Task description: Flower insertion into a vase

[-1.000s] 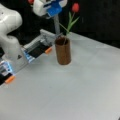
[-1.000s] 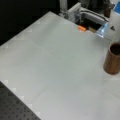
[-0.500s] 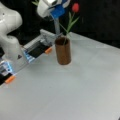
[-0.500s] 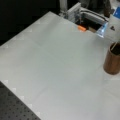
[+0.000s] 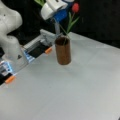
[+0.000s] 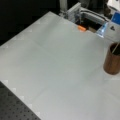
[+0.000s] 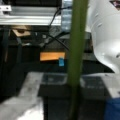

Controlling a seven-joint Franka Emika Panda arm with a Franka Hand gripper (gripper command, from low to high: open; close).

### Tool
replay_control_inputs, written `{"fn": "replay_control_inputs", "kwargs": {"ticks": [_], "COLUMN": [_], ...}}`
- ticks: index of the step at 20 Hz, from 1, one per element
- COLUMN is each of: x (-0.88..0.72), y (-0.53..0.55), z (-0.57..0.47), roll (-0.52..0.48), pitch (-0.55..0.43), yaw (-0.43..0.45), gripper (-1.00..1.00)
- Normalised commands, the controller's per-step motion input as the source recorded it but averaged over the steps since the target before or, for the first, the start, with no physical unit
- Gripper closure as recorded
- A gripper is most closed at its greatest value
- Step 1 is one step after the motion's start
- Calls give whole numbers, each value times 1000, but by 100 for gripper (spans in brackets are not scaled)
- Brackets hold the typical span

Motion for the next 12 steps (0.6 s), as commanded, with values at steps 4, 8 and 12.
{"fn": "replay_control_inputs", "kwargs": {"ticks": [4,8,12], "x": [104,156,245], "y": [-26,34,81], "z": [107,115,74], "roll": [-123,-146,-150], "pitch": [304,380,381], "yaw": [18,43,70], "gripper": [100,100,100]}}
